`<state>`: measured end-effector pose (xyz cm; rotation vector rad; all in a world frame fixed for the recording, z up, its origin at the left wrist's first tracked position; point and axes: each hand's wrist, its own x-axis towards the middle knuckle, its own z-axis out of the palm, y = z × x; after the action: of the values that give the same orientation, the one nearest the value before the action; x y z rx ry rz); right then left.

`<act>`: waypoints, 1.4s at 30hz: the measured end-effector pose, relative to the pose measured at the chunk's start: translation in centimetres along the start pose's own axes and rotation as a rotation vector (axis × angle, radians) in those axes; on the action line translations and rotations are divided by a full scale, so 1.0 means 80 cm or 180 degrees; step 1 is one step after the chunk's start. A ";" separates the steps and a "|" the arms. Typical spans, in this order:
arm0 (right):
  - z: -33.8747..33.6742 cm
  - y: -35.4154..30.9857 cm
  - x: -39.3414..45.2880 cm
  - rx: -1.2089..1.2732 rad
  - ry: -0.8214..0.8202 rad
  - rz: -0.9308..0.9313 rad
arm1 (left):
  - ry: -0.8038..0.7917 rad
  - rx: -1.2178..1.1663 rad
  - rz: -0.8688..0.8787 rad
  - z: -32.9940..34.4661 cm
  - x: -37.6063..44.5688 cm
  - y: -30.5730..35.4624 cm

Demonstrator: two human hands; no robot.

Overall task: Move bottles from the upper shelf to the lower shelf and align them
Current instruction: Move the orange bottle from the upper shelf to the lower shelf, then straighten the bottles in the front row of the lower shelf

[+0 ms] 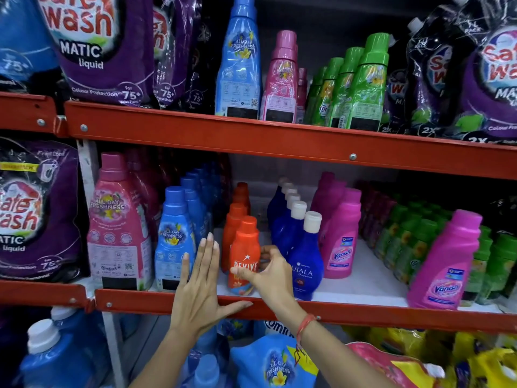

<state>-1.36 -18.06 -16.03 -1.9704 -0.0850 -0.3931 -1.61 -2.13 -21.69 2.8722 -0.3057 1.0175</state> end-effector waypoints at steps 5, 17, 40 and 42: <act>0.009 0.003 0.005 -0.0001 -0.0046 0.0064 | -0.0034 0.0012 -0.0032 0.000 0.000 0.001; -0.025 0.010 -0.012 0.0227 -0.0123 -0.0323 | -0.0027 0.0000 0.0003 -0.002 -0.001 0.000; -0.290 0.153 0.006 -0.0491 0.2768 0.0261 | 0.0235 0.0153 0.0099 0.004 -0.003 0.004; -0.296 0.153 0.007 -0.0522 0.2800 0.0313 | 0.0236 0.0154 0.0097 0.004 -0.002 0.004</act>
<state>-3.55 -44.61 -17.77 -1.7857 0.6161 -1.1868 -1.64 -2.45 -22.03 2.8721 -0.3249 1.1490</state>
